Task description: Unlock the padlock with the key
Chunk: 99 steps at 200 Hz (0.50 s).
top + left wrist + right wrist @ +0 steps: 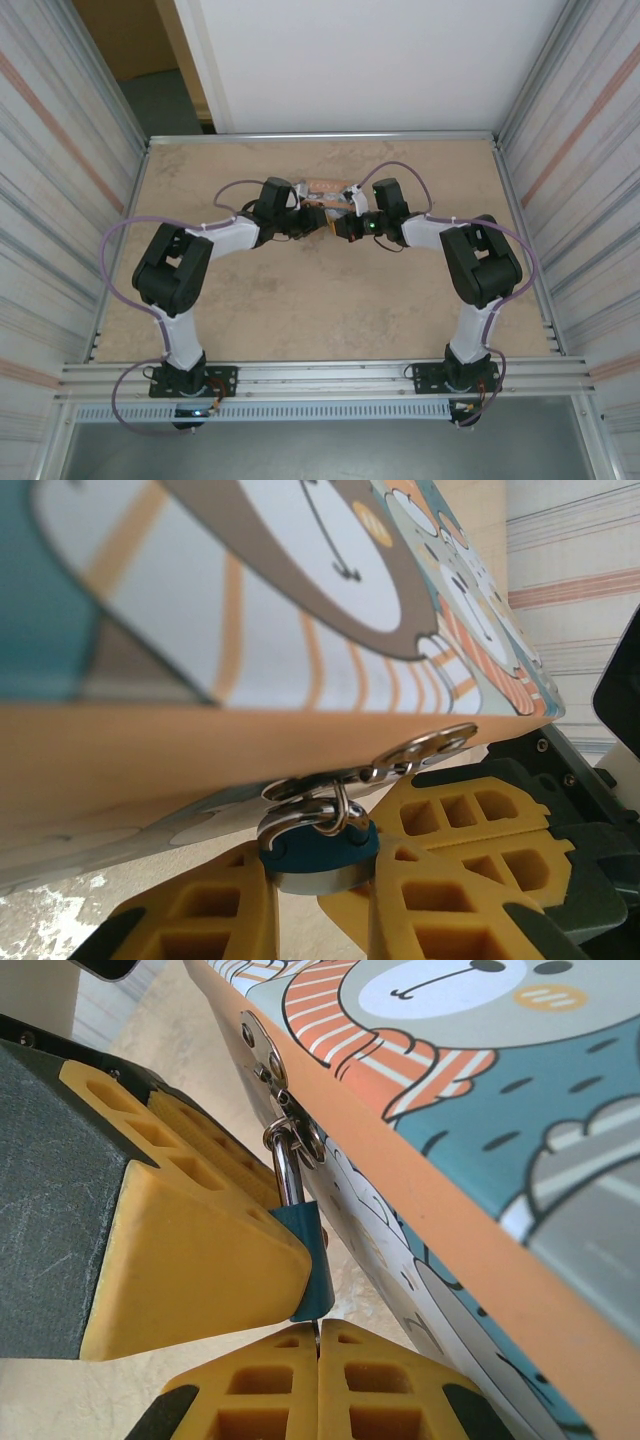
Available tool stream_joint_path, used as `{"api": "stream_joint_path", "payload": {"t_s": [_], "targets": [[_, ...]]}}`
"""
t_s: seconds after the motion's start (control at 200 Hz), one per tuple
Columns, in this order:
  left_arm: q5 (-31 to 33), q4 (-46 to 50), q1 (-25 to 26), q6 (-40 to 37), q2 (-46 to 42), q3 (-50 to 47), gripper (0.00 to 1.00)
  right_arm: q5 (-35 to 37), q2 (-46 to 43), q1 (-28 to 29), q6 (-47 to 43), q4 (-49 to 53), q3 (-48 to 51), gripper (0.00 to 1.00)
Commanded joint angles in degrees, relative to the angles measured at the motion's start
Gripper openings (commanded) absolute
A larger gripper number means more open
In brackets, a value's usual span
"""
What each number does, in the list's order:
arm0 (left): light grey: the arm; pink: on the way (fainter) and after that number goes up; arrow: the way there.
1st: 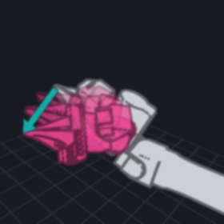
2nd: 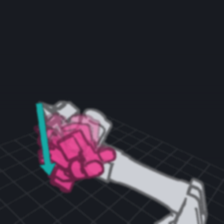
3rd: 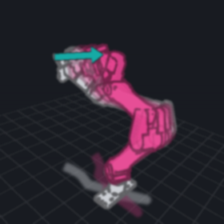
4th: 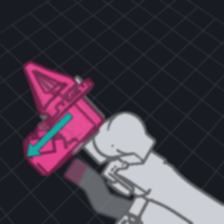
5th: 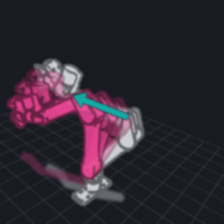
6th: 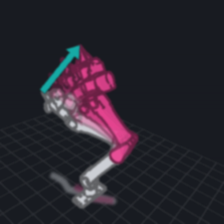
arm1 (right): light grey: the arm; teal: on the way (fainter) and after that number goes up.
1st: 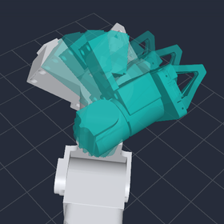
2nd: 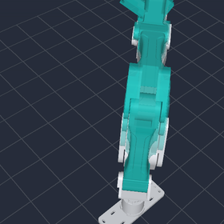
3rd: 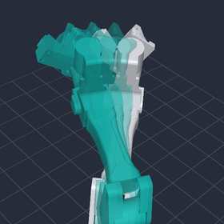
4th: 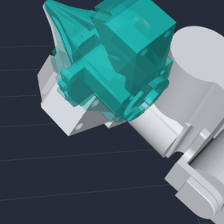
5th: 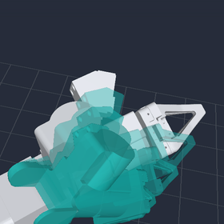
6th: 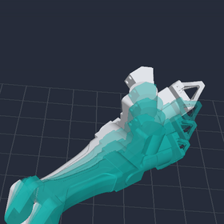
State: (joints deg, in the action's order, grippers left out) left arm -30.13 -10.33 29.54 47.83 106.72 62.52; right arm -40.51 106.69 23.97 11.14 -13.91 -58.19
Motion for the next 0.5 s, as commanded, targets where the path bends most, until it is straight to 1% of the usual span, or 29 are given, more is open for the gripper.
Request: {"api": "stream_joint_path", "payload": {"t_s": [0.0, 0.195, 0.491], "targets": [[-11.25, 5.02, 5.43, -0.83, 1.64, -0.32, 0.19, -2.83, -2.98, 1.35, -1.42, -13.28, -4.02, 0.00], [-10.87, 1.92, 5.36, 0.74, 2.57, -1.60, 0.19, -0.56, -2.46, 1.74, -2.15, -11.33, -0.70, 0.00], [-9.77, -2.43, 4.40, 2.44, 2.91, -3.66, 0.26, 1.97, -0.46, 1.88, -2.43, -9.73, 4.55, 0.00]]}}
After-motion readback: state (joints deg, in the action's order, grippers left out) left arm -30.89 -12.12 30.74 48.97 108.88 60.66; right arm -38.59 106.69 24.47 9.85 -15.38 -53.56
